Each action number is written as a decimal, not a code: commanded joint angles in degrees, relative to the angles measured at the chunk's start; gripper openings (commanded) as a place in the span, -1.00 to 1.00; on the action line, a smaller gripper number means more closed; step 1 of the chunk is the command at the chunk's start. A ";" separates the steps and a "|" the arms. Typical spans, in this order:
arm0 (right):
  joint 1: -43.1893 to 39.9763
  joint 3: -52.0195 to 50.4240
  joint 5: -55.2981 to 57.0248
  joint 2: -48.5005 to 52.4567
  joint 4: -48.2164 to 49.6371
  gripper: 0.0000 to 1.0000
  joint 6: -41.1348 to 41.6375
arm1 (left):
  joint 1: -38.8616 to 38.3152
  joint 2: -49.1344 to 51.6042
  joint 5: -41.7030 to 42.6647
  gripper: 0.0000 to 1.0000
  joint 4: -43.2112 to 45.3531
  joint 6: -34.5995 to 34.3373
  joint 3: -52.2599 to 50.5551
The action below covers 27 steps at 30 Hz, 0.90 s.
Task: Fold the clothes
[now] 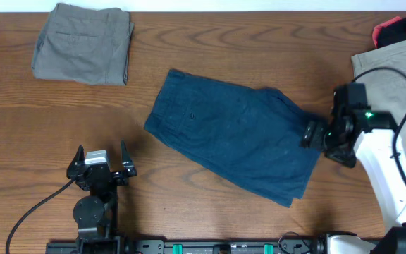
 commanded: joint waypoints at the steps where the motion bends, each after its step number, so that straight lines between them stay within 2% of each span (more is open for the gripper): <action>1: 0.35 -4.31 -4.50 -0.11 2.86 0.77 -0.07 | 0.26 -0.39 -1.53 0.96 -1.62 -0.26 -1.38; 8: 0.22 -11.43 -0.98 -0.11 6.78 0.75 5.57 | 0.26 -0.39 -1.51 0.96 -1.62 -0.28 -1.38; 19: 0.44 -19.30 -3.72 0.02 16.46 0.56 5.55 | 0.26 -0.39 -1.53 0.96 -1.62 -0.28 -1.38; 27: 0.44 -21.29 -3.69 0.02 18.69 0.47 5.55 | 0.26 -0.39 -1.53 0.96 -1.62 -0.28 -1.38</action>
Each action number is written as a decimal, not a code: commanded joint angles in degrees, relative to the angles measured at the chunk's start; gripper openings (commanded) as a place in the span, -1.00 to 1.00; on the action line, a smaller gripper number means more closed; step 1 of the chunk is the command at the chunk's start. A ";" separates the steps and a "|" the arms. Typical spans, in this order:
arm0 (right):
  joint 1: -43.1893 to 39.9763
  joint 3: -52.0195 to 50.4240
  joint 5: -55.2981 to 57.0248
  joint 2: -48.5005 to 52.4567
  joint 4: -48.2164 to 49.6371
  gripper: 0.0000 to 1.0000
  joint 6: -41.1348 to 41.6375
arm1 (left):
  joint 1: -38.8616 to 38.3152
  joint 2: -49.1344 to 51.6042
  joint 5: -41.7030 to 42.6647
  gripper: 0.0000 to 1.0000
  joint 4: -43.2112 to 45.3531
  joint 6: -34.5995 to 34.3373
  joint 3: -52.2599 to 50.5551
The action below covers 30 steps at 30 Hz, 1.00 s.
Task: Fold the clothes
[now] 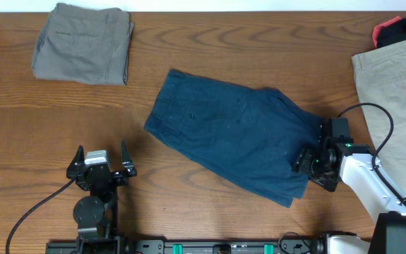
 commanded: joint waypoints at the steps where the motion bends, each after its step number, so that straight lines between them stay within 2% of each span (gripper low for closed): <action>1: 0.24 -0.96 -0.48 0.07 0.57 0.44 0.81 | 0.26 -0.39 -1.53 0.96 -1.62 -0.28 -1.38; 3: 0.24 -0.98 -0.48 0.07 0.59 0.38 0.79 | 0.26 -0.39 -1.51 0.96 -1.62 -0.28 -1.38; 4: 0.24 -0.98 -0.48 0.07 0.63 0.28 0.79 | 0.26 -0.39 -1.53 0.96 -1.64 -0.28 -1.38; 8: 0.24 -0.98 -0.48 0.07 1.75 -0.33 0.79 | 0.26 -0.39 -1.53 0.96 -1.62 -0.28 -1.38; 14: 0.22 -0.96 -0.50 0.07 5.73 -0.95 0.81 | 0.26 -0.39 -1.51 0.95 -1.62 -0.28 -1.38; 21: 0.20 -0.96 -0.48 0.07 10.82 -0.98 0.81 | 0.26 -0.39 -1.51 0.96 -1.62 -0.28 -1.38; 30: 0.15 -0.96 -0.44 0.07 25.44 -0.97 -1.14 | 0.26 -0.39 -1.51 0.96 -1.62 -0.28 -1.38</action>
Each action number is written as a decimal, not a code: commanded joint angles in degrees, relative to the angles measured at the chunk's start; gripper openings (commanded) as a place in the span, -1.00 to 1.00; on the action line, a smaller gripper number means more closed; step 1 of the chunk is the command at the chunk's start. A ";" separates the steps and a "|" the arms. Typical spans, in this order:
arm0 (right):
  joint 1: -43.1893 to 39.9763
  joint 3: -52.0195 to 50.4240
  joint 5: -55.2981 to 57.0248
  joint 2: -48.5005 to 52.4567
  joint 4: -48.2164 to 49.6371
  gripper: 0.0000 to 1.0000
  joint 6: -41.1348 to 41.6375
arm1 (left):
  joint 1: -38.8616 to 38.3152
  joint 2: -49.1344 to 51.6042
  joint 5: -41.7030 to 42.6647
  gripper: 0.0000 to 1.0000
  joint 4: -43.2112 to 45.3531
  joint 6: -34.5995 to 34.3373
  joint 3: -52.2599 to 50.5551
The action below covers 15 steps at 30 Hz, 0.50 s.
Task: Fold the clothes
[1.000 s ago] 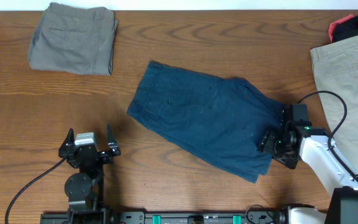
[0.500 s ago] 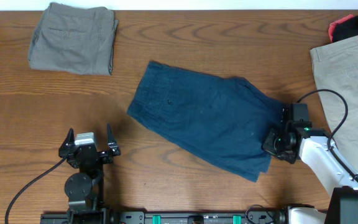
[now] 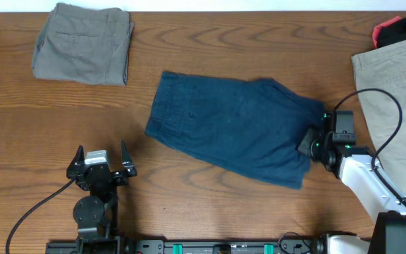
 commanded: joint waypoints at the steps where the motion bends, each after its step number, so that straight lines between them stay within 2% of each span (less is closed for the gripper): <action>1: 0.09 -0.07 -0.17 0.07 5.09 -0.97 -2.16 | 0.26 -0.39 -1.53 0.96 -1.62 -0.28 -1.38; 7: -0.15 0.61 4.00 0.07 12.37 -0.98 -2.27 | 0.26 -0.39 -1.51 0.96 -1.62 -0.28 -1.38; 12: -2.40 3.65 4.20 0.09 10.38 -0.97 -2.80 | 0.26 -0.39 -1.51 0.96 -1.62 -0.28 -1.38; 15: -2.80 4.46 0.04 0.07 6.93 -0.88 -2.80 | 0.26 -0.39 -1.53 0.96 -1.62 -0.28 -1.38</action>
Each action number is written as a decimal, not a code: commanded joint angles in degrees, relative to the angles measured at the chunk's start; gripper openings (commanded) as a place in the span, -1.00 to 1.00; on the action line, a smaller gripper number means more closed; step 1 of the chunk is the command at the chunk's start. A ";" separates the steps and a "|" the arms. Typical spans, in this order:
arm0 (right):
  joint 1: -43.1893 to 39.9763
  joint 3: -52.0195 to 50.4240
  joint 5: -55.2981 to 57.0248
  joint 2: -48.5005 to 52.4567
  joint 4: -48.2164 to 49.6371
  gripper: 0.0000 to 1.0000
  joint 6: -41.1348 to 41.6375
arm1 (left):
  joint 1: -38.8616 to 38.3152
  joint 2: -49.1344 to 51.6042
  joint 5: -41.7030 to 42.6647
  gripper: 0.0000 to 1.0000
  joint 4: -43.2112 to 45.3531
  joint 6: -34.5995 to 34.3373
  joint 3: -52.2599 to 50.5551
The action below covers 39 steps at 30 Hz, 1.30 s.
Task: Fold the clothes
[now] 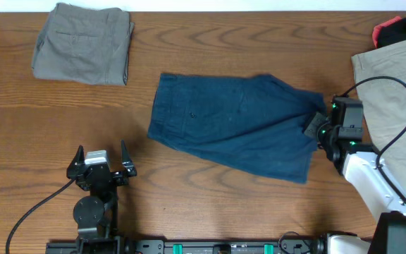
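Observation:
Dark blue shorts lie folded in half lengthwise across the middle of the table, waistband at the left, leg hems at the right. My right gripper sits at the right hem edge, seemingly shut on the cloth, its fingertips hidden by the wrist. My left gripper rests open near the front left, well away from the shorts. Folded grey-olive shorts lie at the back left.
Beige trousers lie along the right edge, with a red and black garment behind them. The right arm's black cable loops over the beige cloth.
My right gripper has moved a little back and right, and the hem end of the blue shorts has gone with it. The shorts now lie more level across the table.
At first the blue shorts lay slanted, hems toward the front right, with my right gripper at their right edge. It then stood lower at the front hem corner. Since then the hem end has swung back, straightening the shorts. The left arm has stayed still.

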 commanded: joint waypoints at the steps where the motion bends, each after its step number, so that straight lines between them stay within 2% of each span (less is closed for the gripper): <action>1: -0.90 1.86 -3.85 0.09 -2.84 -0.68 -0.98 | 0.26 -0.39 -1.51 0.96 -1.62 -0.28 -1.38; 2: -0.90 1.86 -5.57 0.09 -4.44 -0.51 -0.98 | 0.26 -0.39 -1.51 0.96 -1.62 -0.28 -1.38; 7: -0.85 1.86 -12.11 0.09 -11.56 -0.48 -1.01 | 0.26 -0.39 -1.51 0.96 -1.62 -0.28 -1.38; 10: -0.85 1.86 -13.16 0.07 -16.09 -0.36 -1.01 | 0.26 -0.39 -1.51 0.96 -1.62 -0.28 -1.38; 12: -0.85 1.86 -13.14 0.07 -19.65 -0.22 -1.90 | 0.26 -0.39 -1.53 0.96 -1.64 -0.28 -1.38; 15: -0.85 1.84 -12.66 0.07 -24.57 0.09 -4.61 | 0.26 -0.39 -1.53 0.95 -1.62 -0.28 -1.38; 19: -0.85 1.81 -10.80 0.07 -30.03 0.33 -5.11 | 0.26 -0.39 -1.51 0.96 -1.62 -0.28 -1.38; 24: -0.85 1.79 -6.12 0.07 -34.53 0.42 -5.07 | 0.26 -0.39 -1.53 0.96 -1.62 -0.26 -1.38; 30: -0.85 1.11 -5.84 0.09 -37.77 0.48 -5.05 | 0.26 -0.39 -1.51 0.96 -1.62 -0.28 -1.38; 34: -0.83 -0.85 -5.84 0.09 -36.74 0.51 -5.03 | 0.26 -0.39 -1.53 0.95 -1.62 -0.28 -1.38; 39: -0.83 -3.96 -8.87 0.09 -30.80 0.52 -3.58 | 0.26 -0.39 -1.53 0.95 -1.62 -0.28 -1.38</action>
